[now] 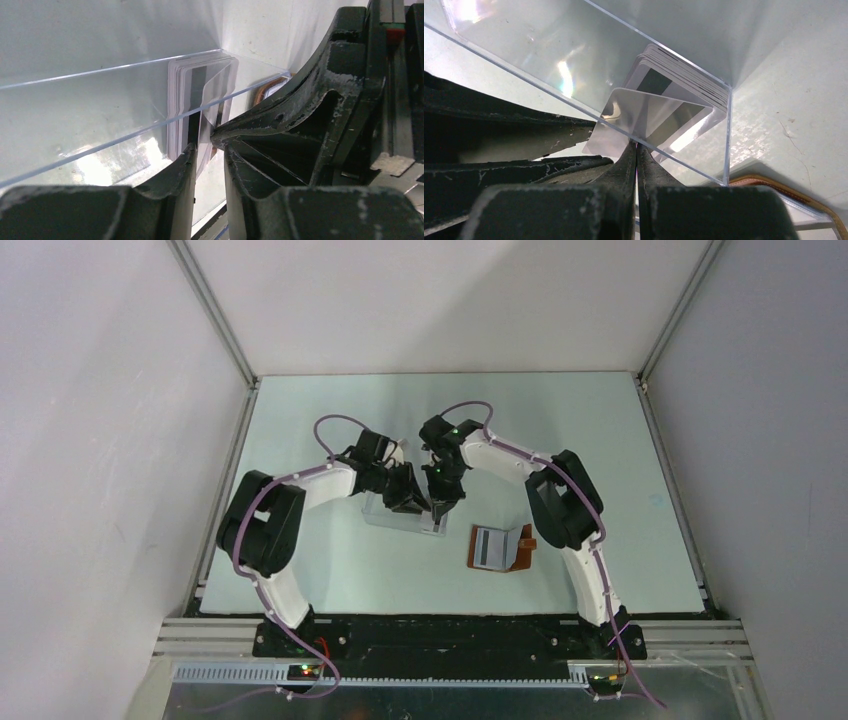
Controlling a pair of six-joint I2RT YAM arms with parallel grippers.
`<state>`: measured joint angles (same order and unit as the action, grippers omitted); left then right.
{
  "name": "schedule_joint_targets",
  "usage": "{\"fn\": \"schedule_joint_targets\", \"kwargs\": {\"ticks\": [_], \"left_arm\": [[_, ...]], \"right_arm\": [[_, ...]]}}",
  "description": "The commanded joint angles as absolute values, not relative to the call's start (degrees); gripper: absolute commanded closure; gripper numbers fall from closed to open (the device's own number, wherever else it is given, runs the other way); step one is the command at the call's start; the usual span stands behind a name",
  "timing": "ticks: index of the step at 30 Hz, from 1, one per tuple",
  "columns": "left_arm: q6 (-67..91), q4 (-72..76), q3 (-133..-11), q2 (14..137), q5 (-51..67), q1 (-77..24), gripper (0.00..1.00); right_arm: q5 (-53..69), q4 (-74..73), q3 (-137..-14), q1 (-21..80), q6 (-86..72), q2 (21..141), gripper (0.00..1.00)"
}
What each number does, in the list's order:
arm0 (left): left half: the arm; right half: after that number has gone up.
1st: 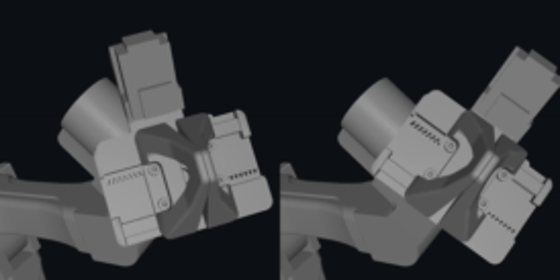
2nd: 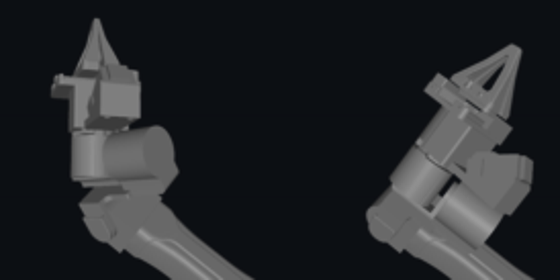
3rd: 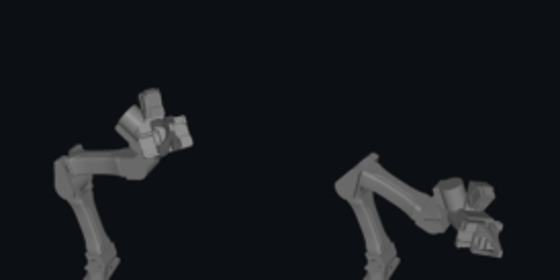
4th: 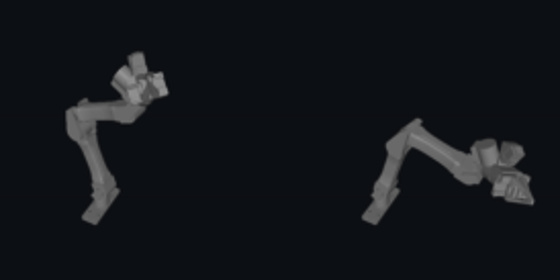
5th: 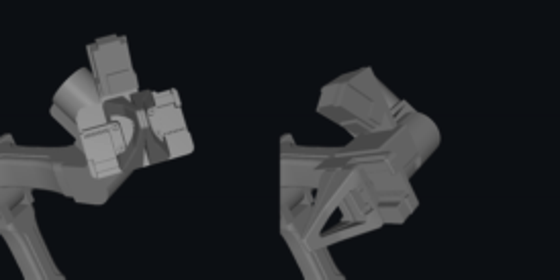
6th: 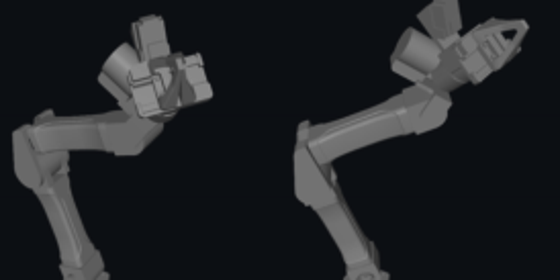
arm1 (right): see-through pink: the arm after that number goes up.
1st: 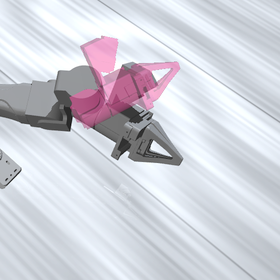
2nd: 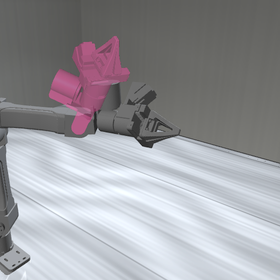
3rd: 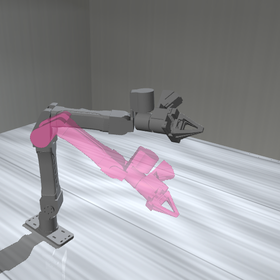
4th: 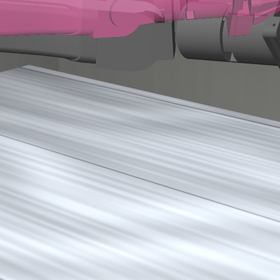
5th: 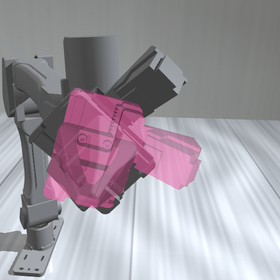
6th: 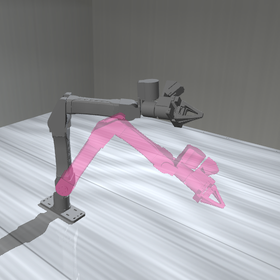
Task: Put the credit cards into the card holder
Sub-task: Pick up the credit card from the storage box.
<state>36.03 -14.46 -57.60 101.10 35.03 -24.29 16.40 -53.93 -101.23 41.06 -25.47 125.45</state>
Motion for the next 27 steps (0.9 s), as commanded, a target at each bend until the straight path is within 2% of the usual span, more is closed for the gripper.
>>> {"fn": "schedule_joint_targets", "kwargs": {"ticks": [1,10,21,27], "left_arm": [[37.49,-13.95,-59.19,100.78,41.84,-25.93,0.71],[37.61,-13.97,-60.87,102.71,41.63,-26.77,0.77],[38.65,-13.92,-63.08,104.51,41.51,-28.25,0.77],[39.31,-13.9,-62.4,104.89,37.61,-28.96,0.77]], "right_arm": [[14.9,-51.7,-100.58,40.76,-25.97,122.95,1.0],[15.59,-52.38,-101.15,39.42,-25.67,119.86,1.0],[15.22,-55.39,-104.01,36.89,-25.41,115.28,1.0],[14.79,-56.73,-103.5,34.99,-24.7,112.65,1.0]]}}
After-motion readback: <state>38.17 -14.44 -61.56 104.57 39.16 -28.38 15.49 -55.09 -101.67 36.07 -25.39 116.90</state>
